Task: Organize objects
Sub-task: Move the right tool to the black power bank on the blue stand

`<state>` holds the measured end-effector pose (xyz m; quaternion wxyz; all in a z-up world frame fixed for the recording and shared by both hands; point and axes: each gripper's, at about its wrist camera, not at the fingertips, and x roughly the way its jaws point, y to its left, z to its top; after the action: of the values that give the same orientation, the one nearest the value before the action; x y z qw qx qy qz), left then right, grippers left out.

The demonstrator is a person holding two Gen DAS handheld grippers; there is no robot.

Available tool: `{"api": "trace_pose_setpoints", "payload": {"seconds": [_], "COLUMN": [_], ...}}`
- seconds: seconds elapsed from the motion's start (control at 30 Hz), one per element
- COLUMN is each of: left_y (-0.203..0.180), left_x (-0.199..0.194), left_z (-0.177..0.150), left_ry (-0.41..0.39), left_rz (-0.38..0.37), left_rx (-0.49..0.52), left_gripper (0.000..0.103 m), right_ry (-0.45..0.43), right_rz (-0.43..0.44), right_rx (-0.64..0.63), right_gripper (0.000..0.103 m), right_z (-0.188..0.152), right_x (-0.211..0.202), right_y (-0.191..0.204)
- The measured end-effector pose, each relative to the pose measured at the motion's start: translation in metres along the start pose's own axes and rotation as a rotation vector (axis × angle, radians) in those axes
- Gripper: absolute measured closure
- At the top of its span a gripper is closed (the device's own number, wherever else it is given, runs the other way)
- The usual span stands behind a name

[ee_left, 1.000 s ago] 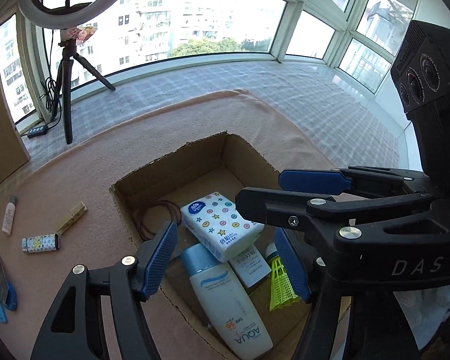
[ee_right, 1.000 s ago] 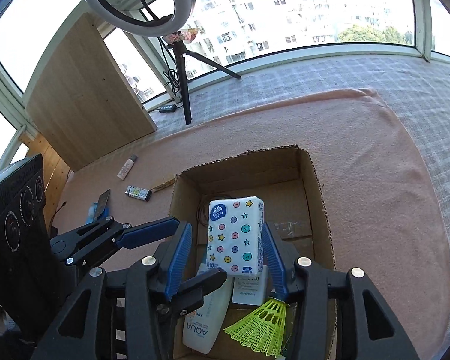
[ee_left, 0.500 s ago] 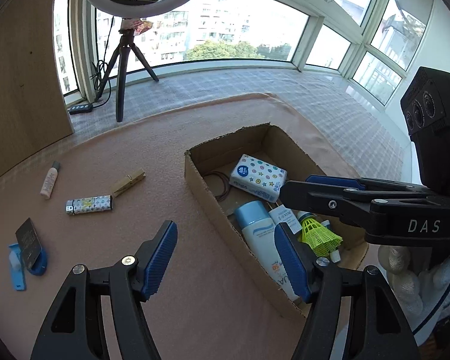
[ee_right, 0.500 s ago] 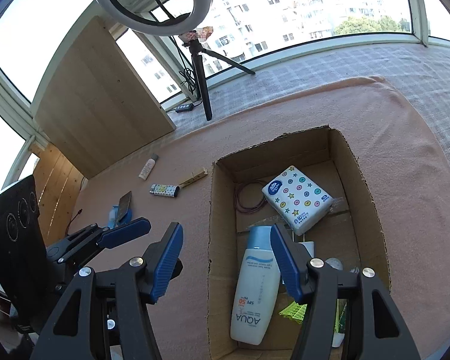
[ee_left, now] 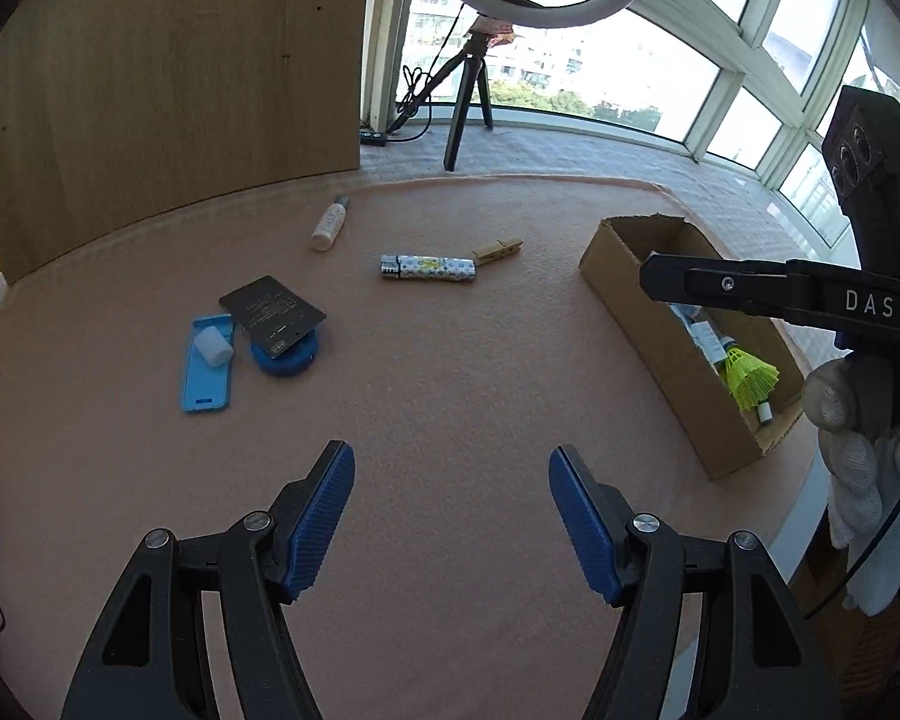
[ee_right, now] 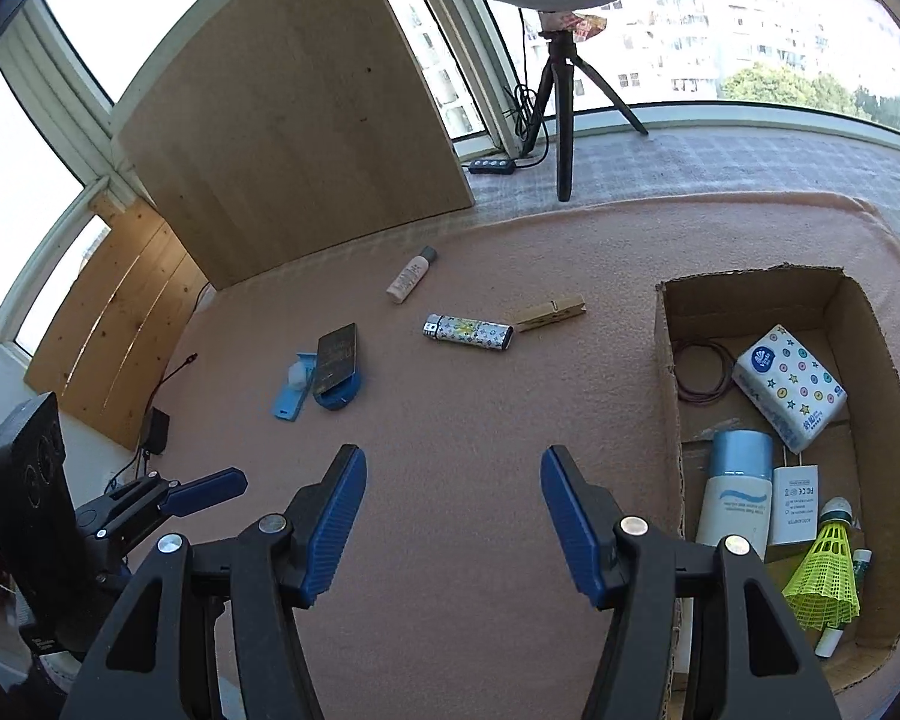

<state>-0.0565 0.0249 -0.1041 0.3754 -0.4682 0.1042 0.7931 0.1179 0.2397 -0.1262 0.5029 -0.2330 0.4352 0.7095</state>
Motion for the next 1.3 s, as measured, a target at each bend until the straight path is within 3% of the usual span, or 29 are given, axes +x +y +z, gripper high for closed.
{"api": "trace_pose_setpoints", "payload": {"seconds": [0.2, 0.7, 0.93, 1.3], "left_y": [0.068, 0.172, 0.195, 0.204], "left_x": [-0.028, -0.077, -0.083, -0.084], "left_z": [-0.039, -0.105, -0.119, -0.118], "left_ry": [-0.004, -0.031, -0.029, -0.026], "left_rz": [0.041, 0.114, 0.125, 0.114], "left_rx": [-0.113, -0.307, -0.352, -0.375], "left_gripper": [0.032, 0.032, 0.032, 0.032], "right_ry": [0.028, 0.338, 0.411, 0.467], "right_rz": [0.040, 0.049, -0.022, -0.106], "right_rx": [-0.088, -0.181, -0.234, -0.333], "right_gripper": [0.046, 0.046, 0.046, 0.045], "right_z": [0.025, 0.071, 0.080, 0.082], "right_x": [0.045, 0.197, 0.232, 0.253], "right_y": [0.054, 0.125, 0.134, 0.143]}}
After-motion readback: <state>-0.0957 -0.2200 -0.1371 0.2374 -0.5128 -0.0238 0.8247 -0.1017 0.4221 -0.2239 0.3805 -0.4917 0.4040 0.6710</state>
